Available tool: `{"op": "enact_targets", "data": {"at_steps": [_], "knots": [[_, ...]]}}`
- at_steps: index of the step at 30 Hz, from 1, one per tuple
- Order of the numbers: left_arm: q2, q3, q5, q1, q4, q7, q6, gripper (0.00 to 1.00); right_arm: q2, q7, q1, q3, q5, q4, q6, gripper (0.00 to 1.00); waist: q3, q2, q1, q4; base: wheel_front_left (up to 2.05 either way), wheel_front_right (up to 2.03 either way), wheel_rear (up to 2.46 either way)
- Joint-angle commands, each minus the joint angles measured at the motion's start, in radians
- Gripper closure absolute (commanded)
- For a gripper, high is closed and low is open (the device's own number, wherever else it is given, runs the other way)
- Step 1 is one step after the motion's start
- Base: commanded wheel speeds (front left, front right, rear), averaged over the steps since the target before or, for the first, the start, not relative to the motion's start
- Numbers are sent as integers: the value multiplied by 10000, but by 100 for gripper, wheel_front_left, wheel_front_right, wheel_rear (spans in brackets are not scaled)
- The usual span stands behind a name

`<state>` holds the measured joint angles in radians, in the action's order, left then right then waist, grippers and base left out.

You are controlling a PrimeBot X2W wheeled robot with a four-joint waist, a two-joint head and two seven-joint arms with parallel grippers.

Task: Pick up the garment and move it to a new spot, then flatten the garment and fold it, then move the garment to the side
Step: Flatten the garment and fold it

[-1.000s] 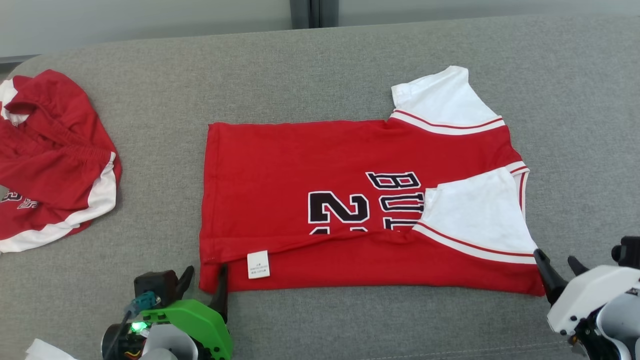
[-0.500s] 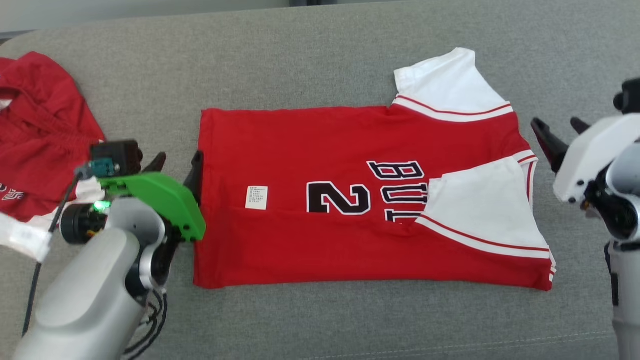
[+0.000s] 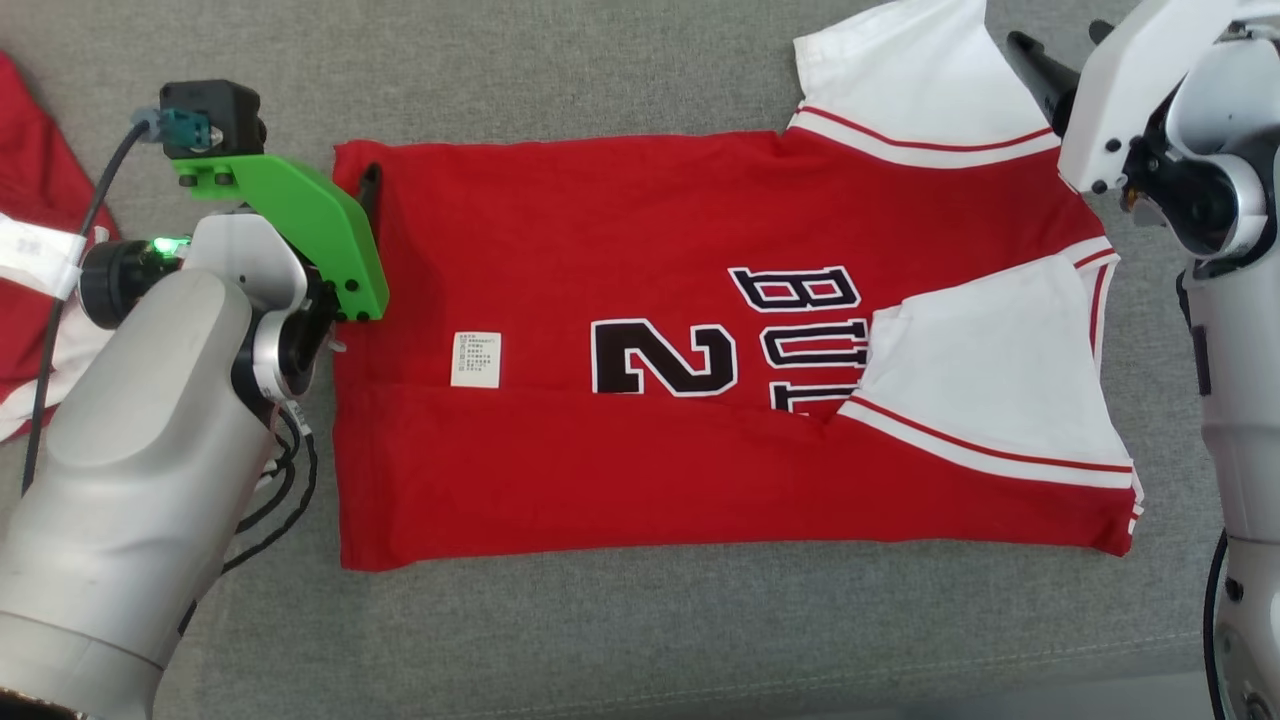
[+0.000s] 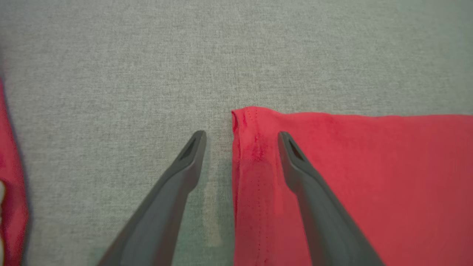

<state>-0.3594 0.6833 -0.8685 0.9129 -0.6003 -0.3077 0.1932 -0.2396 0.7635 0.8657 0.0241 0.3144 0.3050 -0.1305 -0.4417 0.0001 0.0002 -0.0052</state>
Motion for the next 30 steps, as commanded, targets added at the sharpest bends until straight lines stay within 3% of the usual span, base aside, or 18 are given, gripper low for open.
{"op": "enact_targets", "data": {"at_steps": [1,4,13,14,16,18,30], "knots": [[20,26,114,348,-195,-36,-81,0,-105,-107,311,81,50,196,-4,0,-393,-1,-2,-132,0,0,0],[57,170,227,627,-620,-219,-79,0,-152,-226,706,241,83,566,-4,0,-489,-1,-2,-115,0,0,0],[495,391,-447,869,-1009,-1625,-773,0,-428,-326,1438,650,299,1176,-4,0,-714,-1,-2,-32,0,0,0],[555,425,-525,834,-963,-1785,-850,4,-459,-327,1477,658,316,1211,-4,0,-729,-1,-2,-17,0,0,0],[646,460,-683,759,-830,-2063,-1003,49,-528,-298,1520,689,332,1290,-4,0,-774,-1,-2,10,0,0,0],[610,454,-743,763,-717,-2130,-1048,100,-545,-294,1615,757,335,1359,-4,0,-852,-1,-2,15,0,0,0],[-218,-131,-519,1254,-182,-1100,-763,100,-953,-541,2574,1955,195,2051,-4,0,-1560,-1,-2,134,0,0,0]]}}
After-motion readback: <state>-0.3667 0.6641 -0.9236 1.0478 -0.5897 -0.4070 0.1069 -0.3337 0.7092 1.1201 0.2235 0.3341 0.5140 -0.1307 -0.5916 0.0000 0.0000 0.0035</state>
